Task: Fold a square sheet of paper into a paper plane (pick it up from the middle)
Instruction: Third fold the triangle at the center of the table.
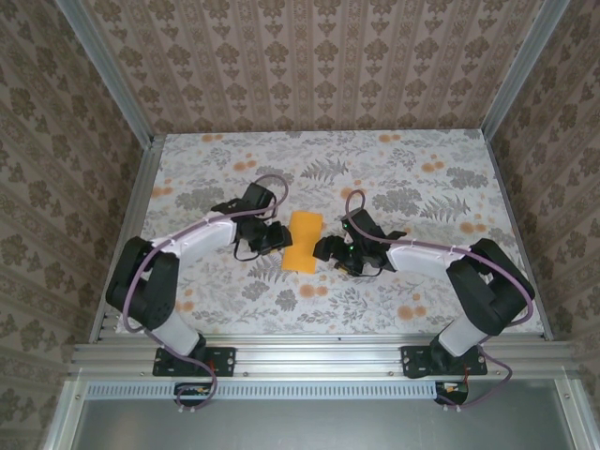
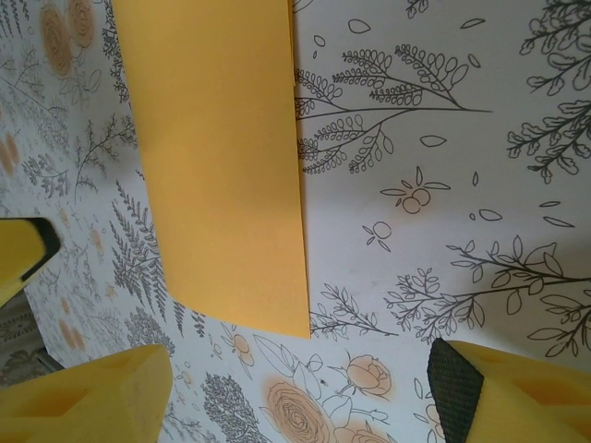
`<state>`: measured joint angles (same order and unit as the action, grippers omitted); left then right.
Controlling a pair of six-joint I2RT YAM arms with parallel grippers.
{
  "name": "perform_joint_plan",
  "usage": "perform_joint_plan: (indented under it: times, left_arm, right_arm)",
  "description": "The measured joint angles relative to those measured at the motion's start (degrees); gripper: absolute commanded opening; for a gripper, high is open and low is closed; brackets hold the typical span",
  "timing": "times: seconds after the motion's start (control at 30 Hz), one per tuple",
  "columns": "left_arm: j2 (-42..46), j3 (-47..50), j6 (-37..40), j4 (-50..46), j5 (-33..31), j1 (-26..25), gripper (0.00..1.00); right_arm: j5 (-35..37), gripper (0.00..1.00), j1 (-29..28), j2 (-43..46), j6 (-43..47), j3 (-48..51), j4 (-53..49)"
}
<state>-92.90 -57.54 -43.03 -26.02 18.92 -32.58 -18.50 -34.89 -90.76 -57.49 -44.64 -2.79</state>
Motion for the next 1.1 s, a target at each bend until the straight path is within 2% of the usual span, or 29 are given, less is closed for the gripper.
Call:
perform_joint_plan:
  times: [0.17, 0.3, 0.47, 0.7, 1.1]
  left_arm:
    - [-3.2, 1.2, -0.2, 2.4, 1.0, -0.2, 0.19]
    - [-5.0, 1.2, -0.4, 3.7, 1.5, -0.6, 0.13]
    - [-7.1, 1.4, -1.1, 4.0, 1.5, -0.8, 0.09]
    - [-8.3, 1.5, -2.8, 4.5, 1.7, -0.8, 0.07]
    - [-8.3, 1.6, -5.6, 4.5, 1.9, -0.7, 0.08]
  right_arm:
    - [0.0, 0.75, 0.0, -0.5, -0.2, -0.3, 0.0]
    - [0.0, 0.74, 0.0, -1.5, -0.2, -0.4, 0.5]
    - [-0.9, 0.66, -0.1, -3.2, -0.7, -1.1, 1.1]
    - [-1.8, 0.61, -1.1, -6.5, -1.2, -4.1, 1.3]
    - [-2.8, 0.59, -3.8, -11.5, -2.6, -8.6, -0.3]
